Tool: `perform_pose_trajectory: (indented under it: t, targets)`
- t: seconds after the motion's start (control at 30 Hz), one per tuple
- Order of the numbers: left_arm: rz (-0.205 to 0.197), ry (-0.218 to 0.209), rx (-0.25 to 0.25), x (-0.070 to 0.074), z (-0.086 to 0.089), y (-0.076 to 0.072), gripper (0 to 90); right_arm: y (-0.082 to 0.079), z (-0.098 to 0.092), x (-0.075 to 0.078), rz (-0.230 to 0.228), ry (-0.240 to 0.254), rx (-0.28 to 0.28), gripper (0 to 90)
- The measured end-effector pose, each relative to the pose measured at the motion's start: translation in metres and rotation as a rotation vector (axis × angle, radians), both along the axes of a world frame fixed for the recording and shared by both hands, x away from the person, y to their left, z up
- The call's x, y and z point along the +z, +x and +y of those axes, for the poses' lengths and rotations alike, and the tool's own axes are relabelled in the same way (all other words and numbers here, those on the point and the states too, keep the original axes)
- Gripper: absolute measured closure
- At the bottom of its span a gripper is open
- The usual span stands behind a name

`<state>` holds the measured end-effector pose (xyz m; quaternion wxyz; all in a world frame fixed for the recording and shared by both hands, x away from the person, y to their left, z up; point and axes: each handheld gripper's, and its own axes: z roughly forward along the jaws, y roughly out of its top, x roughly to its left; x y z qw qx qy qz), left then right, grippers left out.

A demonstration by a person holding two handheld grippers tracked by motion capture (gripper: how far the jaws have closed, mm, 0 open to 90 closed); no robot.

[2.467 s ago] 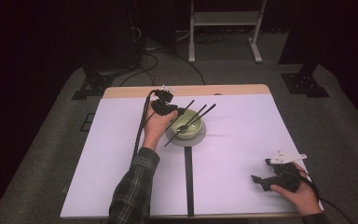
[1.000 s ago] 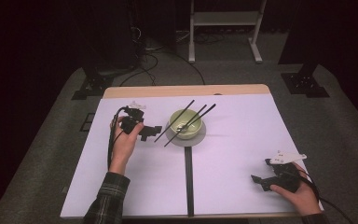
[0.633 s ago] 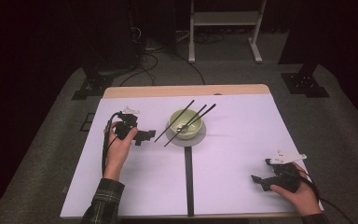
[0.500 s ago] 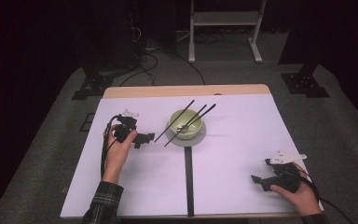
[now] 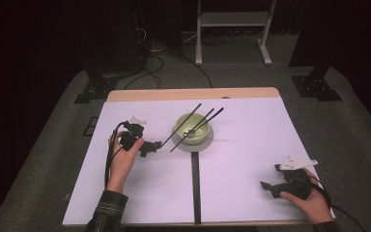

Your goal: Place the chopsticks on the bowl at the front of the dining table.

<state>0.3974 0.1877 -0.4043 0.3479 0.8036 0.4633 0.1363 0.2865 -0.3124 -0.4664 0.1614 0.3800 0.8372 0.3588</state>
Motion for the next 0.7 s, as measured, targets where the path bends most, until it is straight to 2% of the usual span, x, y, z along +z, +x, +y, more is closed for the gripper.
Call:
perform_pose_trajectory:
  t: [0.7]
  targets:
    - [0.017,-0.047,-0.073,0.0,-0.015,-0.008,8.9,0.0,0.0,0.0,0.0,-0.001,0.0,10.0]
